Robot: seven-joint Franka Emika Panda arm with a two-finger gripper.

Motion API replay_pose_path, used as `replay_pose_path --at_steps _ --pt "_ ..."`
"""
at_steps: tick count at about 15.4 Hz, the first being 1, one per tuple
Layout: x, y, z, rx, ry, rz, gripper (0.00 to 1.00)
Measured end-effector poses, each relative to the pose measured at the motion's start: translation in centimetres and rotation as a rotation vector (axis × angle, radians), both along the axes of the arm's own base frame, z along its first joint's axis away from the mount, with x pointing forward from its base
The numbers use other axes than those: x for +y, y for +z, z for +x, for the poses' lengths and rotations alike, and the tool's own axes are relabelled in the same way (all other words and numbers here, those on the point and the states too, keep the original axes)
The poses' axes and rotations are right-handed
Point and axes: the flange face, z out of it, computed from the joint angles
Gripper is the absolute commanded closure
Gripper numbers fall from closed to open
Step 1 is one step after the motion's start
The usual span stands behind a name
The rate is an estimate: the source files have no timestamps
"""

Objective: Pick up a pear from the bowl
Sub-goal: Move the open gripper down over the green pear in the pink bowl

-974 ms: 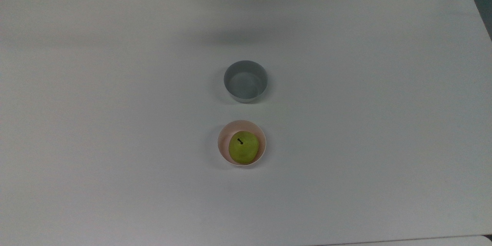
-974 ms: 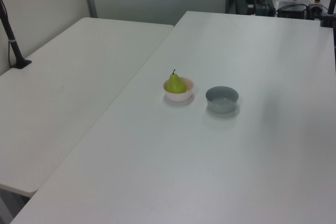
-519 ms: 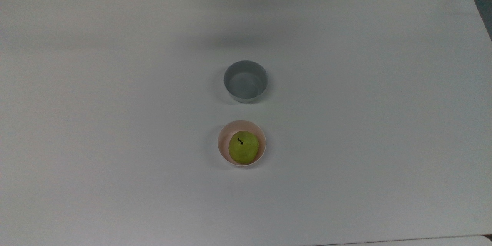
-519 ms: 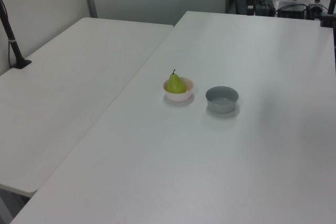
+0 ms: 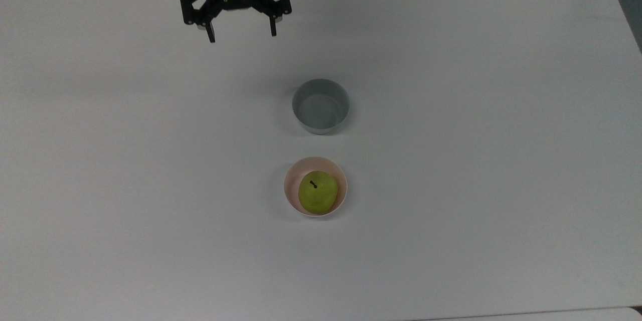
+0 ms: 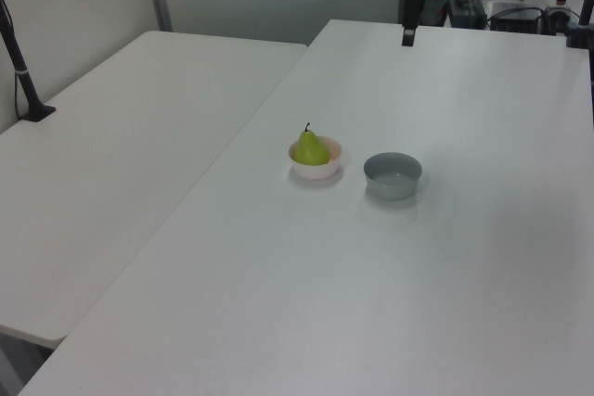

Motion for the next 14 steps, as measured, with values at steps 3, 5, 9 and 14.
replay_pose_path --at_steps 3,5,9,14 --pt "0.9 -2.1 1.8 -0.037 0.015 0.002 0.0" --pt "1.8 -3.5 2.8 -0.053 0.029 0.004 0.0" --pt "4.0 -7.1 4.9 -0.086 0.04 0.01 0.0" --pt "6.8 -11.9 7.1 -0.122 0.024 0.023 0.0"
